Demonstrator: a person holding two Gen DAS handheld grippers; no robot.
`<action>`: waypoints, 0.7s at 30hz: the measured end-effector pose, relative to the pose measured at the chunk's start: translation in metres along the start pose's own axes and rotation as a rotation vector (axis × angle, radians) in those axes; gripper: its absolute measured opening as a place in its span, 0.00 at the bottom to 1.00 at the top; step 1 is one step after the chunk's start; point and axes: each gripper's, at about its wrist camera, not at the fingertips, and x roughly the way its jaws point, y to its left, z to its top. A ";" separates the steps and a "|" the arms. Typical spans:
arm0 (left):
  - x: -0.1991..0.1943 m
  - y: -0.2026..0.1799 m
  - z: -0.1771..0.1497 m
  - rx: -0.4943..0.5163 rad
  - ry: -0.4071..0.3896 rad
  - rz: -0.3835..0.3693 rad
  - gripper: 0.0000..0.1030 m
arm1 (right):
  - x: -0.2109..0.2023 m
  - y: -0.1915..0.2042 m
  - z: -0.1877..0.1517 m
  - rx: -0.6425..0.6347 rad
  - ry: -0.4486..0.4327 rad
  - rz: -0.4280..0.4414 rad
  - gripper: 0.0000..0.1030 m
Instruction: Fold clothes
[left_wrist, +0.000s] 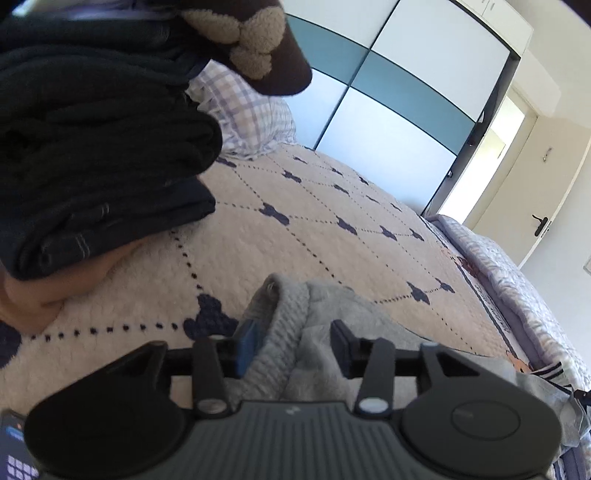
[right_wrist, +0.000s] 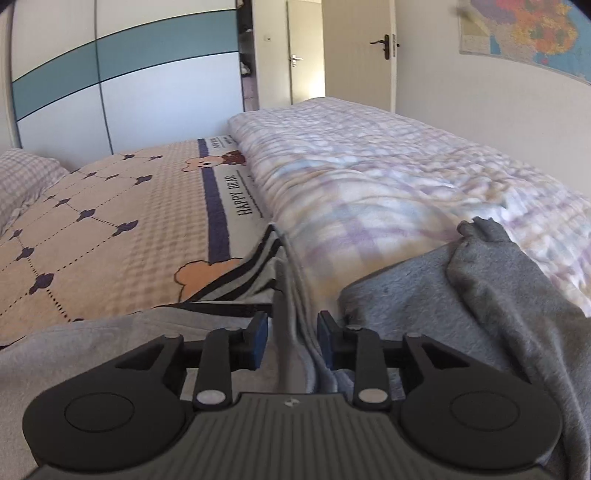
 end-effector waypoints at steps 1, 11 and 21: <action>0.002 -0.004 0.004 0.023 0.002 0.010 0.63 | -0.003 0.009 0.002 -0.037 -0.016 0.011 0.42; 0.074 -0.047 -0.001 0.222 0.115 0.141 0.81 | 0.033 0.094 0.007 -0.342 0.065 0.178 0.67; 0.104 -0.064 -0.009 0.361 0.075 0.251 0.65 | 0.071 0.179 -0.008 -0.646 0.059 0.341 0.74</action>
